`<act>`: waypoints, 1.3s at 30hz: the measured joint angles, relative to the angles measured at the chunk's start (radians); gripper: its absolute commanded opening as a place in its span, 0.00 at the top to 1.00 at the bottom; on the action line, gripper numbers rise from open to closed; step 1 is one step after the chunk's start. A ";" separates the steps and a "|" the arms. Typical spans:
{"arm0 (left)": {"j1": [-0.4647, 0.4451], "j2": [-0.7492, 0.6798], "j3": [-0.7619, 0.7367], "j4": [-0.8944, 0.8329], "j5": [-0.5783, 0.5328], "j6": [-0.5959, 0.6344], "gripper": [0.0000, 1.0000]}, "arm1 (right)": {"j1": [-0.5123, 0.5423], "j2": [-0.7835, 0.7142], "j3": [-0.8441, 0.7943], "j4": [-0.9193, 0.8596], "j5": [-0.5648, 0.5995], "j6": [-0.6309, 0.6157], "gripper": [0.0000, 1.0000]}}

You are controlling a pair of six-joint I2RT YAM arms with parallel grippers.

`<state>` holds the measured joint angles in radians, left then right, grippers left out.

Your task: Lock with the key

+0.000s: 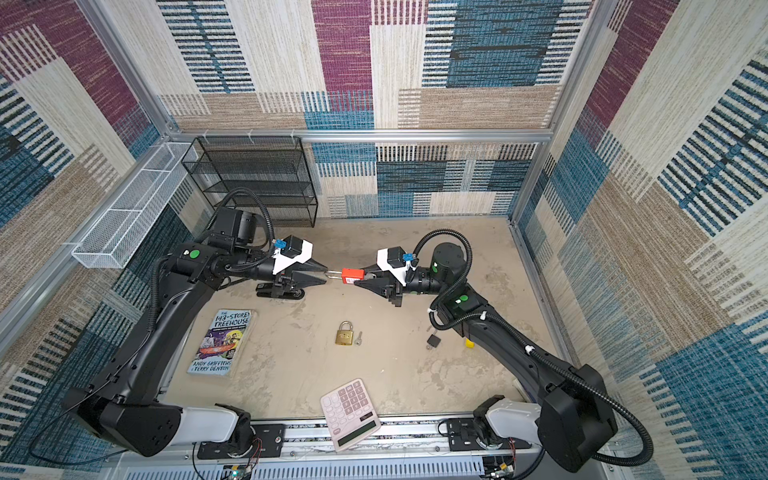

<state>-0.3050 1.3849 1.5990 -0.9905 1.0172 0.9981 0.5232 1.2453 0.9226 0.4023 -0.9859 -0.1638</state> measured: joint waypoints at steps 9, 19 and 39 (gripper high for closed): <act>-0.002 0.016 0.008 0.003 0.035 -0.004 0.56 | 0.000 0.015 -0.002 0.026 0.001 0.018 0.99; -0.030 0.040 0.021 0.012 0.035 -0.011 0.53 | 0.036 0.056 0.008 0.058 0.003 0.028 0.99; -0.042 0.042 0.012 0.037 0.036 -0.039 0.69 | 0.097 0.114 0.039 0.118 0.090 0.027 0.98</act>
<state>-0.3470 1.4269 1.6108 -0.9531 1.0531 0.9588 0.6197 1.3598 0.9615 0.5201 -0.8963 -0.1368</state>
